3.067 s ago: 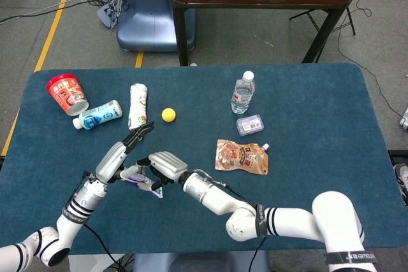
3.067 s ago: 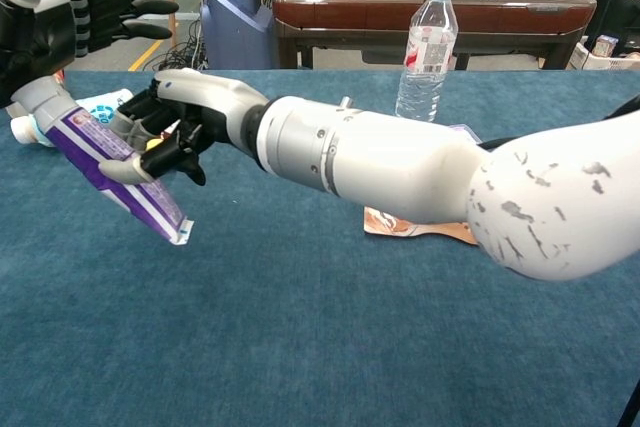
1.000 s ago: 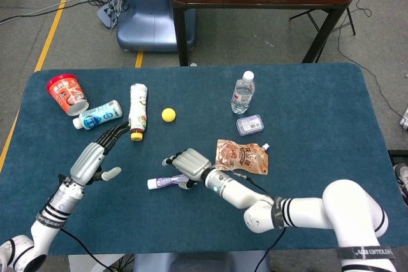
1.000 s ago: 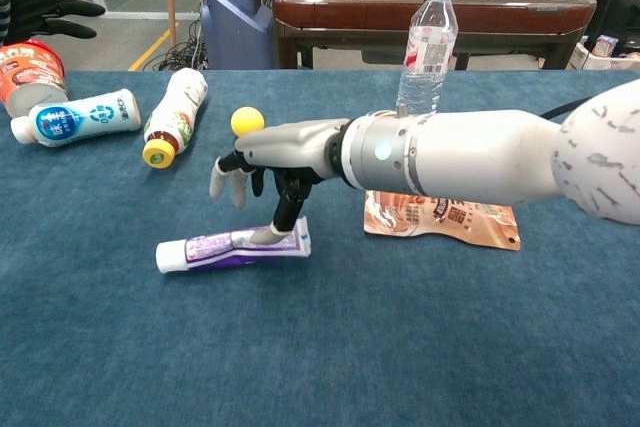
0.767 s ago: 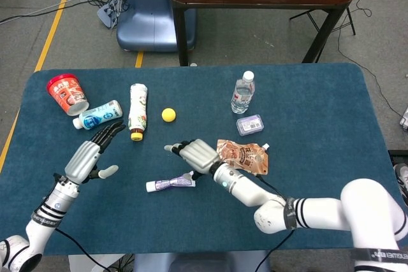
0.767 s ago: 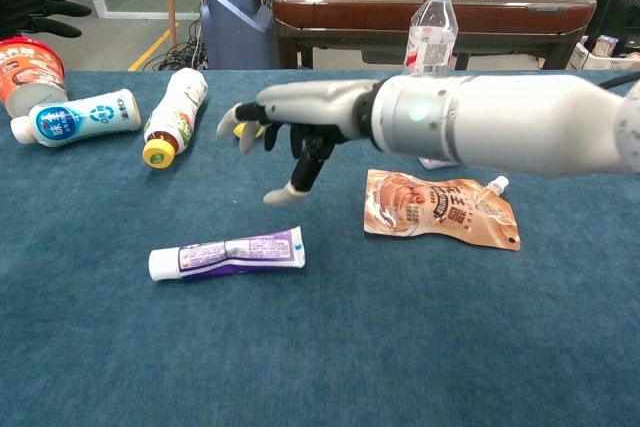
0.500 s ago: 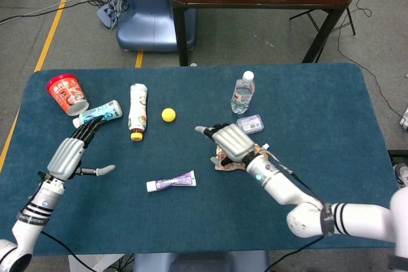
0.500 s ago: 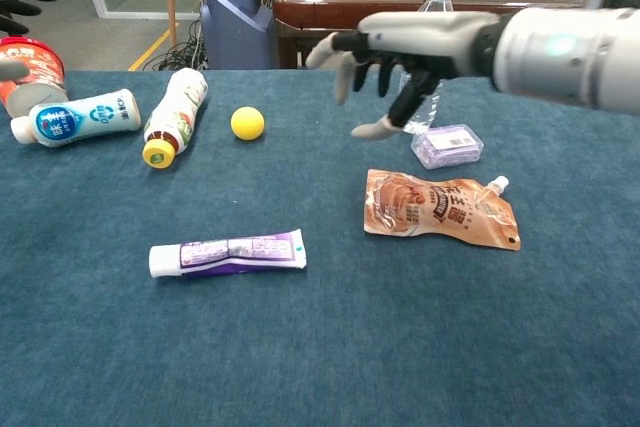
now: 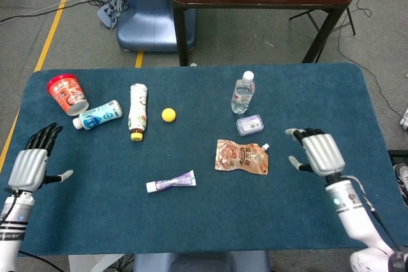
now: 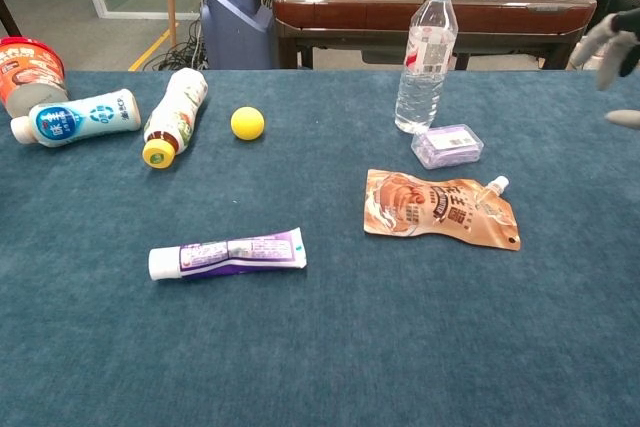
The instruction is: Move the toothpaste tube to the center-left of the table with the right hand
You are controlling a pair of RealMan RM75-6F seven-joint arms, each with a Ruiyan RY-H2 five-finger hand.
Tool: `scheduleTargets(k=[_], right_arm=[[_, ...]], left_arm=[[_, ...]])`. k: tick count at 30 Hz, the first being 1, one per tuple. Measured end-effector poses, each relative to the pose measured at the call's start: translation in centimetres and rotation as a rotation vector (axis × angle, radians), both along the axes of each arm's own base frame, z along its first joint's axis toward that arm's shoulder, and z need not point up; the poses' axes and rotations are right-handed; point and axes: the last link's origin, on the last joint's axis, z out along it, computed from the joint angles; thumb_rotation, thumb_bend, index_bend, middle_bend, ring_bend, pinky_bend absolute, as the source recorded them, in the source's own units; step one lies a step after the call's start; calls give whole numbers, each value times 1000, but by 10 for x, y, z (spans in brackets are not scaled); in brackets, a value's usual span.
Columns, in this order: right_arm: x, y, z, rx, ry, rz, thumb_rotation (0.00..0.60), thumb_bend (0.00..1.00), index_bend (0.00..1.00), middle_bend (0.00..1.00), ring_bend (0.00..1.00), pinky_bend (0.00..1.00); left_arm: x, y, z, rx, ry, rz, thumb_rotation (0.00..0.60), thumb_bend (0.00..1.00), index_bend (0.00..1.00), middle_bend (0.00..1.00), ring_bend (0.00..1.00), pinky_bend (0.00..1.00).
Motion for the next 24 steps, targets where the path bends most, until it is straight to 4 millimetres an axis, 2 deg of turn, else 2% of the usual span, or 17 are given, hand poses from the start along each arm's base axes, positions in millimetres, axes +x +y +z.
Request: scheduleTargets(k=[4, 12, 17, 24], right_arm=[[-28, 28, 14, -94, 13, -61, 600, 335, 310, 410, 321, 343], [-59, 69, 26, -198, 22, -142, 600, 334, 313, 418, 321, 343], [-63, 82, 27, -196, -1, -128, 600, 335, 313, 418, 321, 344], [-59, 88, 26, -181, 11, -103, 600, 335, 318, 418, 324, 344]], left_arm=[[-8, -18, 3, 49, 23, 27, 600, 23, 0, 0, 0, 57], [-17, -56, -2, 74, 42, 71, 600, 23, 0, 0, 0, 57], [-14, -71, -8, 52, 44, 82, 600, 23, 0, 0, 0, 57], [-9, -79, -9, 62, 49, 69, 600, 23, 0, 0, 0, 57]])
